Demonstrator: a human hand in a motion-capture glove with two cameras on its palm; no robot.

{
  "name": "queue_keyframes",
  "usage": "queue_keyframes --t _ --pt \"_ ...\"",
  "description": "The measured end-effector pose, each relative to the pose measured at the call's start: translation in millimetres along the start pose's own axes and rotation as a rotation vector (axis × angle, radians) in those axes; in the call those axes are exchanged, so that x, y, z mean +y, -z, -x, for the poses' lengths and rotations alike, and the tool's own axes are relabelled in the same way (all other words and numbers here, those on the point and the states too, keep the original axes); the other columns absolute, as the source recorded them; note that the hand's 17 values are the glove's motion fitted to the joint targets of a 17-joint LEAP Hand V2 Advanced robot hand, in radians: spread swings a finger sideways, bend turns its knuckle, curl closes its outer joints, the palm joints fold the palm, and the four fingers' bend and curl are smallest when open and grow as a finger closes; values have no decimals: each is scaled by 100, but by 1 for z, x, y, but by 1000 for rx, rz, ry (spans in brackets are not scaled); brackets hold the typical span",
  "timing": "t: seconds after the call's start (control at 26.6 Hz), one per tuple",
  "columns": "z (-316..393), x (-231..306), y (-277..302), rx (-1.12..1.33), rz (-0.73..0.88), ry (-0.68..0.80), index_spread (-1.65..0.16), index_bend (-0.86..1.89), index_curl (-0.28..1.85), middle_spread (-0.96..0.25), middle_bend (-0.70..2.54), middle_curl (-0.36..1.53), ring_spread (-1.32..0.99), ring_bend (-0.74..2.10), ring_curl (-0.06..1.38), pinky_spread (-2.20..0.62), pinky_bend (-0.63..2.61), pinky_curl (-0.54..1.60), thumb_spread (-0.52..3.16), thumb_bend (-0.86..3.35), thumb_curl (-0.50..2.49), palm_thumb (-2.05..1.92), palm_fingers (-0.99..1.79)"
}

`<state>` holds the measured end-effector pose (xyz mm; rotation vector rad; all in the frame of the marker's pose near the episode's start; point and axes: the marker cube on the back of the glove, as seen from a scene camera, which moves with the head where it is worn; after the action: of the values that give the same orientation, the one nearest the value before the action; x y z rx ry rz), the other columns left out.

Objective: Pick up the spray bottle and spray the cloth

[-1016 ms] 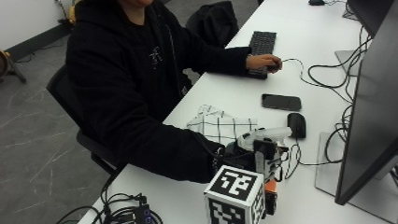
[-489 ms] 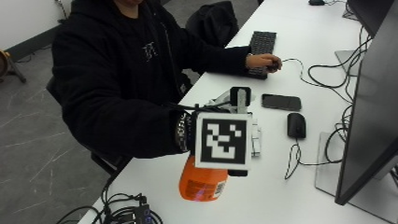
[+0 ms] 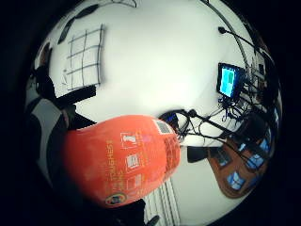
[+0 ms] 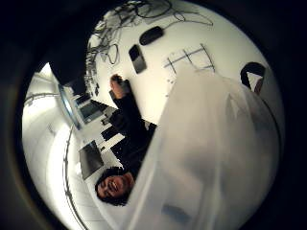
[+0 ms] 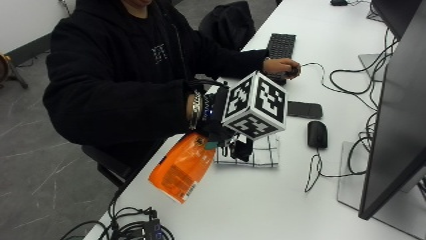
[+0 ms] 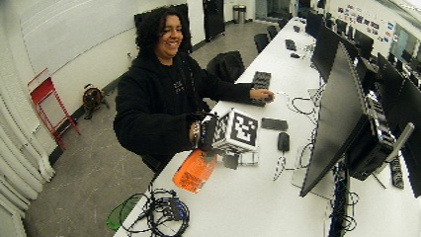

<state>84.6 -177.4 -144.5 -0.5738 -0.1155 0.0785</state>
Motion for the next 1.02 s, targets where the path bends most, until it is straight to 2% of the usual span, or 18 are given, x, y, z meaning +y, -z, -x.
queue_keyframes --t 0.3,0.56,0.87,1.02 --pt "32 -28 -62 254 265 -106 -28 42 58 -20 66 58 -22 73 51 -30 47 43 30 -2 75 94 137" --pt "36 -49 -110 389 407 -164 -28 41 59 -20 66 58 -22 74 51 -29 47 42 31 -2 77 94 137" --pt "34 -62 -134 471 462 -195 -28 40 59 -21 66 58 -23 74 50 -30 47 42 32 -2 79 94 137" --pt "51 -58 -117 434 404 -142 -28 40 60 -21 66 58 -22 73 50 -30 47 42 32 -2 79 94 136"
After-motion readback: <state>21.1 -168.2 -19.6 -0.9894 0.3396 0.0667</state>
